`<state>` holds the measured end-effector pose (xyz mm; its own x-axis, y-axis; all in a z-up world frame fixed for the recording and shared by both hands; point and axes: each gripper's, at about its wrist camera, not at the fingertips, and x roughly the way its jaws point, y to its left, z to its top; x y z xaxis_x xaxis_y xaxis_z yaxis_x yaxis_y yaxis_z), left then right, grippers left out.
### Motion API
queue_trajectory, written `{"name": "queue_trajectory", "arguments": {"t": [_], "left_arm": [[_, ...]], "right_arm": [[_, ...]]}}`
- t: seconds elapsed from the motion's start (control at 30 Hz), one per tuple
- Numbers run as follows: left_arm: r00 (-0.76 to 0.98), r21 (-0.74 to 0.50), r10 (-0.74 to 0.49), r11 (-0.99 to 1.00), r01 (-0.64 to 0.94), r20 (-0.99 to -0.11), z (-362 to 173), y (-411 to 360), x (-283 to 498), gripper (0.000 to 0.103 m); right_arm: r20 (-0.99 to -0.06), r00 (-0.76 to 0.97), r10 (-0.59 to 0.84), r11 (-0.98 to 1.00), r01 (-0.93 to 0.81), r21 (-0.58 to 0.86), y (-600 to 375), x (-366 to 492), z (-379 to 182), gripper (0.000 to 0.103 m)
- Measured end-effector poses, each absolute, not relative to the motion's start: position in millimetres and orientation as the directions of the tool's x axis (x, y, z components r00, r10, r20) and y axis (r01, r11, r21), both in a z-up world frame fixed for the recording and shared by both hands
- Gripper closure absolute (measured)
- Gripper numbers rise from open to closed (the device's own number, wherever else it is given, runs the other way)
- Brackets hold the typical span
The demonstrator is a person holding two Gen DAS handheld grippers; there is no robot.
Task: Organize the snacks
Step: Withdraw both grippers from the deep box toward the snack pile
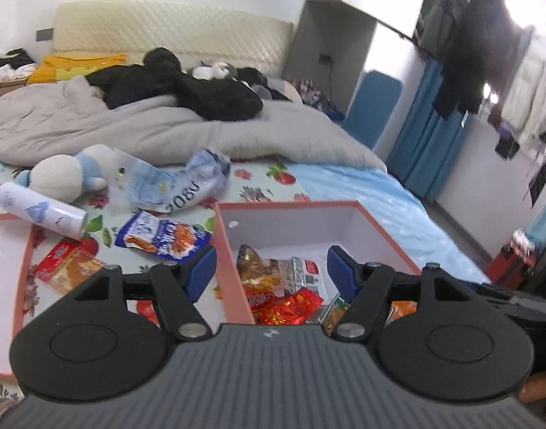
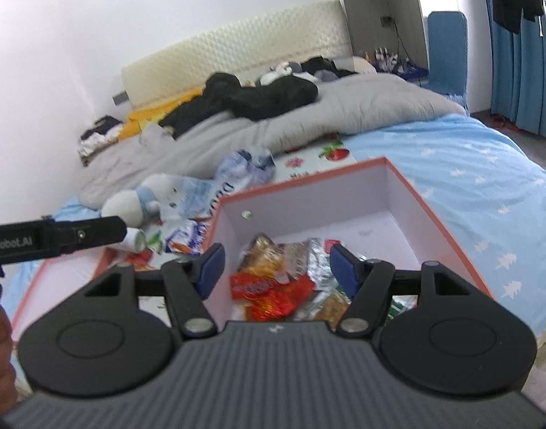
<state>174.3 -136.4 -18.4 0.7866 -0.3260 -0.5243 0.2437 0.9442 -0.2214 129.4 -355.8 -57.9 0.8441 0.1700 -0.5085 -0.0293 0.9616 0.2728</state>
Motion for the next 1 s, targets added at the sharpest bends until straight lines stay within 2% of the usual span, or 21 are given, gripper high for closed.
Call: {"name": "queue_trajectory", "arguments": {"t": [0.17, 0.4, 1.0], "left_arm": [[0.816, -0.225, -0.305, 0.949, 0.219, -0.491, -10.3, -104.9, 152.2, 0.03], [0.831, -0.225, -0.264, 0.959, 0.171, -0.491, -17.9, -70.9, 132.5, 0.03], [0.815, -0.216, -0.155, 0.976, 0.038, -0.558, -58.2, -6.6, 101.8, 0.03]], "right_arm": [[-0.488, 0.85, 0.198, 0.96, -0.067, 0.272, -334.6, 118.0, -52.1, 0.036], [-0.492, 0.842, 0.221, 0.961, -0.103, 0.255, -304.4, 107.1, -53.2, 0.036], [-0.541, 0.777, 0.322, 0.945, -0.225, 0.239, -238.8, 85.4, -75.3, 0.036]]}}
